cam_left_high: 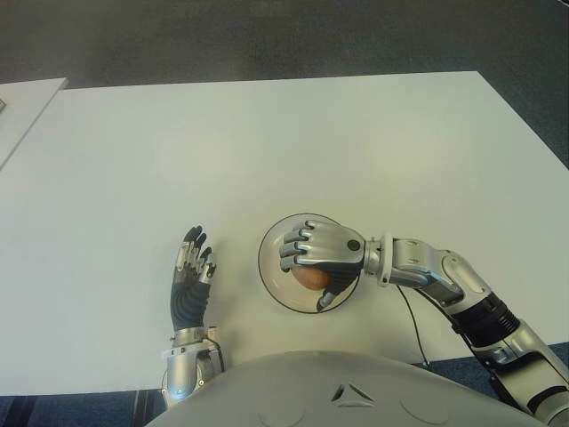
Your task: Put the apples into the plate.
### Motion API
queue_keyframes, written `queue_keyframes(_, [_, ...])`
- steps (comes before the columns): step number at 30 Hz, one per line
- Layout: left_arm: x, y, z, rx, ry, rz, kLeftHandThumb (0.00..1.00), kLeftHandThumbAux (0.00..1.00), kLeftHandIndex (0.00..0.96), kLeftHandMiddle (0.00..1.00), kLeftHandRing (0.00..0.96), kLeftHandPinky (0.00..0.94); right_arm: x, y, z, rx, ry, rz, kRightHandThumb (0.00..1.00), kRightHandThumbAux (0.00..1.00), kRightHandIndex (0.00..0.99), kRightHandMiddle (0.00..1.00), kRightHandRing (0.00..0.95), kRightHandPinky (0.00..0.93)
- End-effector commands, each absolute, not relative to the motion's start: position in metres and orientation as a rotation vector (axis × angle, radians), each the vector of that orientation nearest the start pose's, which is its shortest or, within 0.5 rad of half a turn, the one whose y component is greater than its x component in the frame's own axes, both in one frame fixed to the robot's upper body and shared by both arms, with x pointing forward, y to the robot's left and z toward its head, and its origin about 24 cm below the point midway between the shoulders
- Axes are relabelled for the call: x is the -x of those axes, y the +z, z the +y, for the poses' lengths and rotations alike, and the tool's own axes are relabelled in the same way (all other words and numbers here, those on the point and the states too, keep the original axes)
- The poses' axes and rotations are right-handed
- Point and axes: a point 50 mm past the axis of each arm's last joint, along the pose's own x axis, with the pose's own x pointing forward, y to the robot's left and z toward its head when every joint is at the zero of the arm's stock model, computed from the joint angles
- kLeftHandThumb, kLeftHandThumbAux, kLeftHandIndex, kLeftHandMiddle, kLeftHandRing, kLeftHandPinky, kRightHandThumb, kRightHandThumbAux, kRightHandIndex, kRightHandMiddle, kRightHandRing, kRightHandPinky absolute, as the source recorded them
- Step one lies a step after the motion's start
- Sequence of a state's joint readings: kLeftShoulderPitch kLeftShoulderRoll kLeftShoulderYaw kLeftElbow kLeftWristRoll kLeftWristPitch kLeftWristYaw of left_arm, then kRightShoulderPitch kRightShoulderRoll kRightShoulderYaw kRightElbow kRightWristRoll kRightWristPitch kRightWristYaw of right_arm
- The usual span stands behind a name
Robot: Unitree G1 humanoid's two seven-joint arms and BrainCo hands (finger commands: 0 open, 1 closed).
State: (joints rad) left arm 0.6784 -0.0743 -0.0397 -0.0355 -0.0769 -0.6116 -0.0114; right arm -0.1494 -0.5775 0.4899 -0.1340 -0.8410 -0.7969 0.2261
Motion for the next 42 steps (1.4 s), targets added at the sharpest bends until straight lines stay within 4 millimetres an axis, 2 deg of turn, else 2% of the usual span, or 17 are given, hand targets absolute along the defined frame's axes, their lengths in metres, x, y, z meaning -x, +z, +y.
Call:
queue_keyframes(1, [-0.0986, -0.0070, 0.1626, 0.079, 0.214, -0.005, 0.093, 0.557, 0.034, 0.000, 0.000, 0.000, -0.1900, 0.0634, -0.0887, 1.285, 1.173, -0.823, 0.850, 0.664, 0.443, 0.491, 0.803, 0.758])
queue_keyframes(17, [-0.0990, -0.0070, 0.1629, 0.069, 0.211, 0.005, 0.109, 0.548, 0.029, 0.000, 0.000, 0.000, -0.1939, 0.0581, -0.0902, 1.266, 1.129, -0.800, 0.855, 0.664, 0.446, 0.491, 0.797, 0.770])
queue_keyframes(19, [-0.0993, -0.0068, 0.1626, 0.067, 0.211, 0.002, 0.106, 0.549, 0.030, 0.000, 0.000, 0.000, -0.1941, 0.0579, -0.0905, 1.265, 1.125, -0.796, 0.860, 0.664, 0.443, 0.566, 0.800, 0.769])
queue_keyframes(23, [-0.1001, -0.0064, 0.1623, 0.068, 0.209, -0.003, 0.100, 0.551, 0.030, 0.000, 0.000, 0.000, -0.1941, 0.0586, -0.0907, 1.262, 1.106, -0.794, 0.863, 0.664, 0.441, 0.602, 0.800, 0.770])
queue_keyframes(25, [-0.1004, -0.0063, 0.1622, 0.074, 0.211, -0.004, 0.094, 0.553, 0.030, 0.000, 0.000, 0.000, -0.1938, 0.0596, -0.0905, 1.257, 1.082, -0.802, 0.863, 0.664, 0.438, 0.605, 0.783, 0.745])
queue_keyframes(26, [-0.1005, -0.0064, 0.1621, 0.077, 0.212, -0.003, 0.094, 0.553, 0.031, 0.000, 0.000, 0.000, -0.1936, 0.0600, -0.0904, 1.256, 1.072, -0.807, 0.854, 0.667, 0.427, 0.583, 0.694, 0.649])
queue_keyframes(27, [-0.1006, -0.0064, 0.1619, 0.078, 0.214, -0.003, 0.093, 0.554, 0.032, 0.000, 0.000, 0.000, -0.1933, 0.0602, -0.0906, 1.259, 1.064, -0.814, 0.851, 0.668, 0.423, 0.575, 0.662, 0.614])
queue_keyframes(29, [-0.1008, -0.0064, 0.1617, 0.079, 0.215, -0.003, 0.094, 0.555, 0.034, 0.000, 0.000, 0.000, -0.1931, 0.0601, -0.0910, 1.264, 1.057, -0.822, 0.753, 0.694, 0.422, 0.494, 0.491, 0.442])
queue_keyframes(30, [-0.1009, -0.0065, 0.1616, 0.079, 0.215, -0.003, 0.095, 0.555, 0.035, 0.000, 0.000, 0.000, -0.1930, 0.0599, -0.0911, 1.266, 1.056, -0.824, 0.739, 0.698, 0.421, 0.482, 0.467, 0.418])
queue_keyframes(31, [-0.1009, -0.0065, 0.1616, 0.080, 0.215, -0.001, 0.095, 0.555, 0.036, 0.000, 0.000, 0.000, -0.1929, 0.0595, -0.0912, 1.269, 1.057, -0.827, 0.718, 0.704, 0.419, 0.433, 0.401, 0.357])
queue_keyframes(32, [-0.1010, -0.0066, 0.1615, 0.080, 0.215, 0.000, 0.095, 0.556, 0.036, 0.000, 0.000, 0.000, -0.1929, 0.0592, -0.0913, 1.271, 1.058, -0.828, 0.632, 0.657, 0.383, 0.381, 0.342, 0.300])
queue_keyframes(34, [-0.1009, -0.0070, 0.1613, 0.083, 0.218, 0.008, 0.096, 0.558, 0.038, 0.000, 0.000, 0.000, -0.1925, 0.0585, -0.0915, 1.272, 1.061, -0.830, 0.396, 0.540, 0.254, 0.223, 0.168, 0.138])
queue_keyframes(35, [-0.1007, -0.0073, 0.1613, 0.086, 0.224, 0.015, 0.097, 0.559, 0.039, 0.000, 0.000, 0.000, -0.1919, 0.0589, -0.0912, 1.270, 1.063, -0.832, 0.328, 0.510, 0.205, 0.170, 0.112, 0.088])
queue_keyframes(38, [-0.1005, -0.0082, 0.1610, 0.095, 0.235, 0.027, 0.107, 0.564, 0.038, 0.000, 0.000, 0.000, -0.1908, 0.0643, -0.0885, 1.253, 1.071, -0.842, 0.185, 0.457, 0.087, 0.060, 0.036, 0.028])
queue_keyframes(42, [-0.1007, -0.0087, 0.1606, 0.103, 0.239, 0.028, 0.115, 0.568, 0.037, 0.000, 0.000, 0.000, -0.1907, 0.0663, -0.0880, 1.211, 1.082, -0.845, 0.096, 0.423, 0.025, 0.015, 0.009, 0.007])
